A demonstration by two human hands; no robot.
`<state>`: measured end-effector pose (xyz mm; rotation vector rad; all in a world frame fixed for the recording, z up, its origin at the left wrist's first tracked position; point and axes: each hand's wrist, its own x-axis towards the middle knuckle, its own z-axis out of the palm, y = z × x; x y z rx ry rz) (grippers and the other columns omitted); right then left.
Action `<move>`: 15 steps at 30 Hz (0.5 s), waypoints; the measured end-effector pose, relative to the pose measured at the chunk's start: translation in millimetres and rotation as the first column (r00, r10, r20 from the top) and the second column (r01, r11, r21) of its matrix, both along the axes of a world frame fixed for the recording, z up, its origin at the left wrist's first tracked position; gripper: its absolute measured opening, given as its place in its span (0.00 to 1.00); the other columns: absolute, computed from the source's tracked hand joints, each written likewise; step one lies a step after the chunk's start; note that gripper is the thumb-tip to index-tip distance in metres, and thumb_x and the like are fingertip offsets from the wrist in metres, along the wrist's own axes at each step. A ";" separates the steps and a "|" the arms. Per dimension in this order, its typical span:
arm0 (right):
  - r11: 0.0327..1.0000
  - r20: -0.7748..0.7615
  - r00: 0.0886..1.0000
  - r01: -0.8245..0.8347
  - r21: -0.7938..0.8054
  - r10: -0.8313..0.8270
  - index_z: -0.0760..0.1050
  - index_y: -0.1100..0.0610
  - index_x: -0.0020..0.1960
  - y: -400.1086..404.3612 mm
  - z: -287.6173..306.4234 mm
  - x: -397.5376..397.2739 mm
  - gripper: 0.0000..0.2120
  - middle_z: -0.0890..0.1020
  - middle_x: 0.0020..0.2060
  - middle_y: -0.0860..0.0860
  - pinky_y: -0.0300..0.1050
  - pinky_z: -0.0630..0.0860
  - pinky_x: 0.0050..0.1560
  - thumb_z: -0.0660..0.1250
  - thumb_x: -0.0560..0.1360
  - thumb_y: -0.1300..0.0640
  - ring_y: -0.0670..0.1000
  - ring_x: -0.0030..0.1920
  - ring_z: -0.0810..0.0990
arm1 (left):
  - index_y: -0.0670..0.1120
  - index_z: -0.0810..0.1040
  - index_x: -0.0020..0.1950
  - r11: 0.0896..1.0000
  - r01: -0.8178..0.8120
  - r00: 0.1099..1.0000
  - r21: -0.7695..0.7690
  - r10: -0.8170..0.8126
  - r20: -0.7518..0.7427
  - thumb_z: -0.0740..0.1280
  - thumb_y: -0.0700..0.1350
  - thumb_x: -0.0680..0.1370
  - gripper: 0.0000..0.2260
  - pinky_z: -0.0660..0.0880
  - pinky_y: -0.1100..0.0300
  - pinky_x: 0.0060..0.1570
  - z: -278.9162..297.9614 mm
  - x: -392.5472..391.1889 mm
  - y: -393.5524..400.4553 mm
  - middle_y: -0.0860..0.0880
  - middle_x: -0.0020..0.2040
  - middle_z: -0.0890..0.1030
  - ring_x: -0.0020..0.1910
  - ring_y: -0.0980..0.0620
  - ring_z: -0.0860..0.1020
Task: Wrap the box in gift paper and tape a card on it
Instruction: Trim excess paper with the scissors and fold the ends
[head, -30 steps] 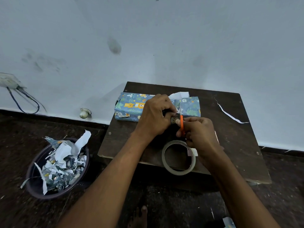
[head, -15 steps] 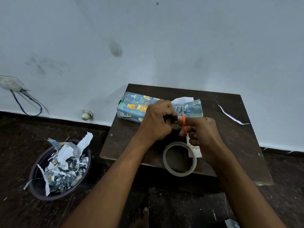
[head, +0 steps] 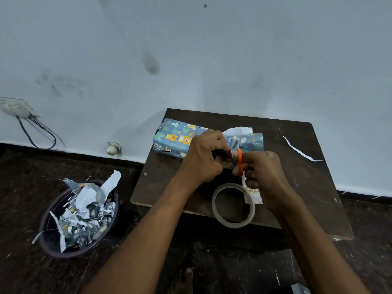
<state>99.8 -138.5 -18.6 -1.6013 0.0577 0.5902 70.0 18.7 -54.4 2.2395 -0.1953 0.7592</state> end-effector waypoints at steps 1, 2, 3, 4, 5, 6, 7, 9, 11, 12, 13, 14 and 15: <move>1.000 -0.006 1.000 -0.005 -0.005 0.005 0.81 0.66 0.44 -1.1 0.4 1.8 0.07 0.79 0.28 0.60 0.36 0.57 0.20 0.70 0.76 0.60 0.44 0.19 0.63 | 0.42 0.84 0.35 1.000 0.008 1.000 0.006 -0.008 -0.006 0.66 0.26 0.63 0.13 0.70 0.62 0.35 -0.2 -0.7 -0.9 0.50 0.36 0.79 0.38 0.53 0.76; 1.000 -0.015 1.000 -0.007 -0.006 0.007 0.81 0.65 0.44 -1.4 0.3 3.6 0.07 0.79 0.28 0.59 0.36 0.57 0.20 0.70 0.76 0.60 0.45 0.20 0.62 | 0.42 0.84 0.35 1.000 0.015 1.000 0.010 -0.015 -0.011 0.66 0.26 0.62 0.13 0.70 0.62 0.35 -0.2 -1.6 -1.9 0.50 0.36 0.79 0.38 0.53 0.75; 1.000 -0.023 1.000 -0.008 -0.006 0.008 0.81 0.65 0.44 -1.7 0.2 4.8 0.07 0.79 0.27 0.59 0.36 0.57 0.20 0.70 0.76 0.60 0.45 0.20 0.61 | 0.42 0.84 0.34 1.000 0.020 1.000 0.012 -0.020 -0.015 0.65 0.26 0.62 0.13 0.69 0.61 0.35 -0.6 -2.4 -2.9 0.50 0.35 0.78 0.38 0.53 0.75; 1.000 -0.029 1.000 -0.008 -0.006 0.008 0.81 0.65 0.44 -1.4 -0.2 5.8 0.07 0.79 0.27 0.59 0.36 0.57 0.20 0.70 0.76 0.60 0.45 0.20 0.61 | 0.42 0.83 0.34 1.000 0.021 1.000 0.016 -0.020 -0.016 0.64 0.26 0.61 0.13 0.69 0.60 0.34 -1.1 -3.2 -3.3 0.50 0.35 0.78 0.37 0.52 0.74; 1.000 -0.031 1.000 -0.007 -0.005 0.007 0.81 0.65 0.45 -1.1 -0.3 6.0 0.07 0.78 0.27 0.59 0.36 0.57 0.20 0.70 0.76 0.60 0.45 0.20 0.62 | 0.41 0.83 0.34 1.000 0.020 1.000 0.024 -0.020 -0.014 0.64 0.26 0.61 0.13 0.69 0.58 0.33 -2.2 -3.7 -3.7 0.49 0.35 0.77 0.37 0.52 0.74; 1.000 -0.029 1.000 -0.006 -0.006 0.006 0.81 0.66 0.45 -0.4 -0.5 5.9 0.07 0.78 0.27 0.60 0.36 0.56 0.20 0.71 0.76 0.61 0.45 0.19 0.62 | 0.41 0.83 0.34 0.999 0.017 1.000 0.032 -0.017 -0.012 0.65 0.26 0.61 0.13 0.69 0.56 0.32 -3.3 -4.0 -3.6 0.49 0.35 0.77 0.37 0.51 0.74; 1.000 -0.023 1.000 -0.003 -0.009 0.003 0.81 0.67 0.45 -0.2 -0.5 5.3 0.07 0.77 0.27 0.60 0.36 0.56 0.20 0.70 0.76 0.62 0.44 0.19 0.63 | 0.42 0.83 0.34 0.999 0.014 1.000 0.039 -0.014 -0.011 0.65 0.26 0.61 0.13 0.69 0.54 0.32 -4.1 -4.2 -3.6 0.48 0.35 0.76 0.37 0.50 0.73; 1.000 0.003 1.000 -0.001 -0.018 0.001 0.81 0.71 0.46 -1.2 -0.5 4.8 0.08 0.76 0.27 0.60 0.37 0.56 0.20 0.70 0.75 0.65 0.45 0.18 0.62 | 0.41 0.83 0.35 0.999 0.011 1.000 0.046 -0.011 -0.010 0.66 0.26 0.61 0.13 0.70 0.52 0.32 -5.1 -3.3 -2.2 0.48 0.35 0.77 0.37 0.50 0.74; 1.000 0.016 1.000 -0.008 -0.021 0.008 0.80 0.74 0.47 -3.8 0.4 4.7 0.09 0.76 0.26 0.60 0.37 0.56 0.20 0.69 0.75 0.67 0.45 0.19 0.60 | 0.42 0.83 0.35 0.998 0.022 0.999 0.058 -0.020 -0.027 0.67 0.26 0.61 0.13 0.71 0.52 0.32 -3.1 -3.7 -0.9 0.48 0.36 0.78 0.38 0.50 0.75; 1.000 0.013 1.000 -0.012 -0.024 0.012 0.80 0.75 0.48 -5.0 0.9 4.9 0.09 0.76 0.26 0.59 0.37 0.57 0.20 0.69 0.75 0.67 0.45 0.20 0.60 | 0.42 0.84 0.36 0.998 0.026 0.999 0.059 -0.024 -0.035 0.68 0.27 0.61 0.12 0.72 0.52 0.33 -0.5 -4.1 0.1 0.48 0.36 0.78 0.38 0.50 0.75; 1.000 0.009 1.000 -0.015 -0.026 0.015 0.80 0.75 0.48 -5.8 1.3 4.6 0.09 0.76 0.26 0.59 0.37 0.56 0.20 0.68 0.75 0.67 0.45 0.20 0.60 | 0.42 0.84 0.36 0.999 0.026 0.999 0.046 -0.024 -0.043 0.69 0.27 0.62 0.12 0.73 0.52 0.34 3.2 -4.6 1.7 0.49 0.37 0.80 0.38 0.51 0.76; 1.000 0.009 1.000 -0.015 -0.027 0.016 0.79 0.76 0.49 -6.3 1.1 4.3 0.10 0.77 0.26 0.59 0.37 0.56 0.20 0.68 0.75 0.67 0.45 0.20 0.60 | 0.42 0.85 0.38 1.000 0.016 0.999 0.019 -0.015 -0.043 0.71 0.29 0.63 0.10 0.75 0.53 0.35 7.9 -5.0 2.6 0.49 0.38 0.81 0.38 0.52 0.78; 0.999 0.016 1.000 -0.018 -0.026 0.019 0.79 0.77 0.49 -6.2 1.0 3.2 0.10 0.77 0.26 0.59 0.37 0.56 0.20 0.68 0.76 0.67 0.45 0.20 0.60 | 0.43 0.85 0.39 1.000 -0.012 0.999 -0.010 0.011 -0.030 0.73 0.31 0.65 0.09 0.76 0.54 0.38 13.0 -4.6 4.4 0.50 0.40 0.82 0.40 0.53 0.79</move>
